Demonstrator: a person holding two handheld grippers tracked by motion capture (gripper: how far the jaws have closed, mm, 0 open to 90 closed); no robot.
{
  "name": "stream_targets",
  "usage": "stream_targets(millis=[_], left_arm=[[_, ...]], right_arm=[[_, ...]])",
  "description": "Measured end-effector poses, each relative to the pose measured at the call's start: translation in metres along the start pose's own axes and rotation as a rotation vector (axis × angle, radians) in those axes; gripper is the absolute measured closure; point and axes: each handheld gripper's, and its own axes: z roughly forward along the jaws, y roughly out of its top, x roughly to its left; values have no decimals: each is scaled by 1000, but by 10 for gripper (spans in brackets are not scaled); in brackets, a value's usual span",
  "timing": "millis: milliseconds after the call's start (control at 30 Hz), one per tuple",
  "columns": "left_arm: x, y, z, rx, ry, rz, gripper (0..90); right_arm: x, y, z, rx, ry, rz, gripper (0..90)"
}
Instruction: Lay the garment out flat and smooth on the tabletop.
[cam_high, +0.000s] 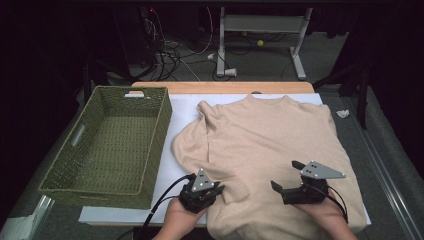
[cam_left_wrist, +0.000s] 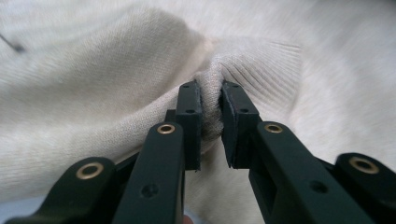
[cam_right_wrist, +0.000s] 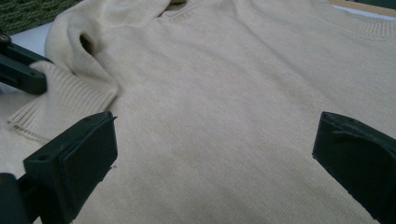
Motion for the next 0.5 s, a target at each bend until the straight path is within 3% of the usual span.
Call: stream_targets(millis=[100,200,433,500], left_arm=[[-6,5,-8,-40,-19,8,755],[-15,10,-10,-49,-38,37,756],[-46,23,8,-46,-126,104,755],[-58,28,16,-41,-147,142,754]], right_arm=[[0,0,-1,2,2,5,4],[0,-1,-2,3,-1,6,6],[-1,-1,-11,-11,-20,3,6],[-2,-2,-12,-11,-24,8,7]])
